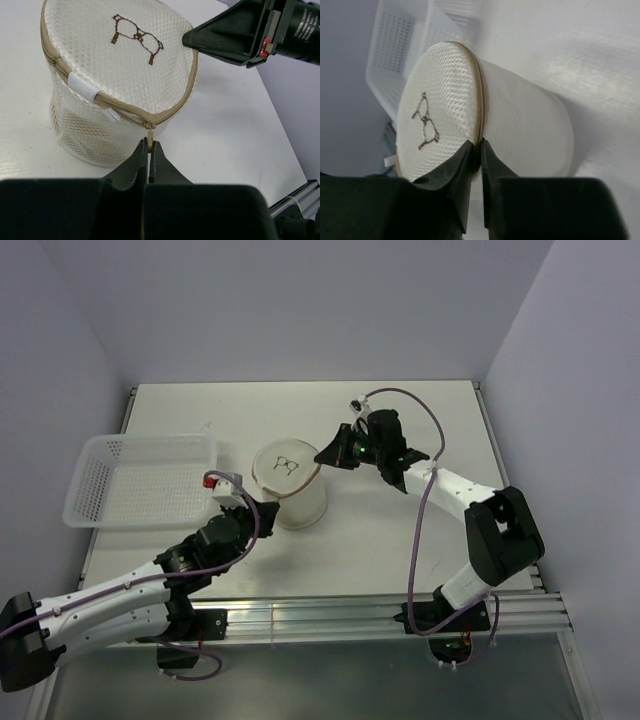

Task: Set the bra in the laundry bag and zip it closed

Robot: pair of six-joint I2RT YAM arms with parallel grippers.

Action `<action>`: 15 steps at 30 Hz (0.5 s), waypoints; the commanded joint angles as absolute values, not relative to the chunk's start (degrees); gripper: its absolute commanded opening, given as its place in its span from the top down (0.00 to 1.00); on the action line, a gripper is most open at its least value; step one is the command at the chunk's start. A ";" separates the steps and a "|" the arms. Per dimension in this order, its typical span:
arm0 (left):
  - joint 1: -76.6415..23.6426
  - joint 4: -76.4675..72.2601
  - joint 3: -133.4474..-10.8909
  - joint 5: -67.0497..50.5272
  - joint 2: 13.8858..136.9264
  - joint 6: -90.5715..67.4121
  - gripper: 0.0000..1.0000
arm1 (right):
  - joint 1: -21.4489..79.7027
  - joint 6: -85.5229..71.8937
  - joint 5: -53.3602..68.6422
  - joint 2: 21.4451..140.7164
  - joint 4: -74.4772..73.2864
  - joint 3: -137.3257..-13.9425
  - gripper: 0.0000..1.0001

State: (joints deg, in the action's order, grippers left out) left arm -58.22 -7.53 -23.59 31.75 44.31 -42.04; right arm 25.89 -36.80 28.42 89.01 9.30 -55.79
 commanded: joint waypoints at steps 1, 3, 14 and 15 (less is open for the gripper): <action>-58.62 -10.62 -25.57 30.42 47.36 -40.51 1.00 | 25.22 -32.17 23.39 88.42 7.48 -59.50 0.77; -58.62 -14.65 -26.97 28.13 50.44 -40.87 1.00 | 26.72 -33.74 19.52 85.89 7.64 -56.97 0.59; -58.62 -22.85 -31.90 23.47 59.85 -43.50 1.00 | 34.01 -48.14 14.50 68.48 19.49 -35.70 0.29; -58.62 -23.03 -31.90 23.03 60.20 -44.03 1.00 | 34.62 -49.03 14.41 68.21 20.47 -35.07 0.29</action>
